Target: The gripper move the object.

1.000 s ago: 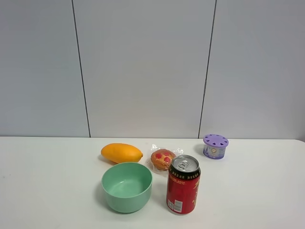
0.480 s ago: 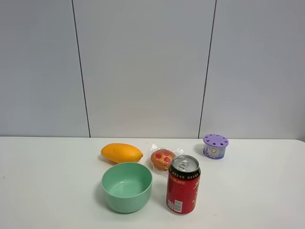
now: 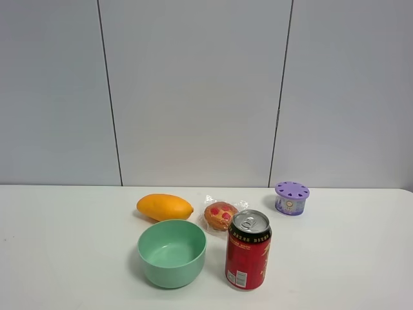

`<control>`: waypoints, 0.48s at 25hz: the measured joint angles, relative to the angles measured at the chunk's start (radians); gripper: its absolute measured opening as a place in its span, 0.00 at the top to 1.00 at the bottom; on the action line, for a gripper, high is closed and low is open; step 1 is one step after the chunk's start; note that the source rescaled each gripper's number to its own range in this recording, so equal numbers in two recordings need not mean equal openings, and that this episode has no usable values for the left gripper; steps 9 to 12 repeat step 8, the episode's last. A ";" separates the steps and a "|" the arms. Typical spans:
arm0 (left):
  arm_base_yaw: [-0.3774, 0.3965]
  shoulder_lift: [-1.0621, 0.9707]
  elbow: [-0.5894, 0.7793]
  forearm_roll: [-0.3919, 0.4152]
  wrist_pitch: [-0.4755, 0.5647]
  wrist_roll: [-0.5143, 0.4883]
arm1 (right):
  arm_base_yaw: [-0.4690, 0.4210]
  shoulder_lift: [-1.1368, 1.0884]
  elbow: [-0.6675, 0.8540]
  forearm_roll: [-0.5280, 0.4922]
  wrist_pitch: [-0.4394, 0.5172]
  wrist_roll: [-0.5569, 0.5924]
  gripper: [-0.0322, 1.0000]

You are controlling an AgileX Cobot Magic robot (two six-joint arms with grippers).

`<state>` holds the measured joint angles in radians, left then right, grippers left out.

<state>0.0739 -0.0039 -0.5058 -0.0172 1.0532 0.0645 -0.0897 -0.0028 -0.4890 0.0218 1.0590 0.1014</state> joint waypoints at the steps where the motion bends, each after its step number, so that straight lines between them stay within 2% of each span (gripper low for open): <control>1: 0.000 0.000 0.000 0.000 0.000 0.000 | 0.000 0.000 0.000 0.000 0.000 0.000 0.44; 12: 0.000 0.000 0.000 0.000 0.000 0.000 | 0.000 0.000 0.000 0.000 0.000 0.000 0.44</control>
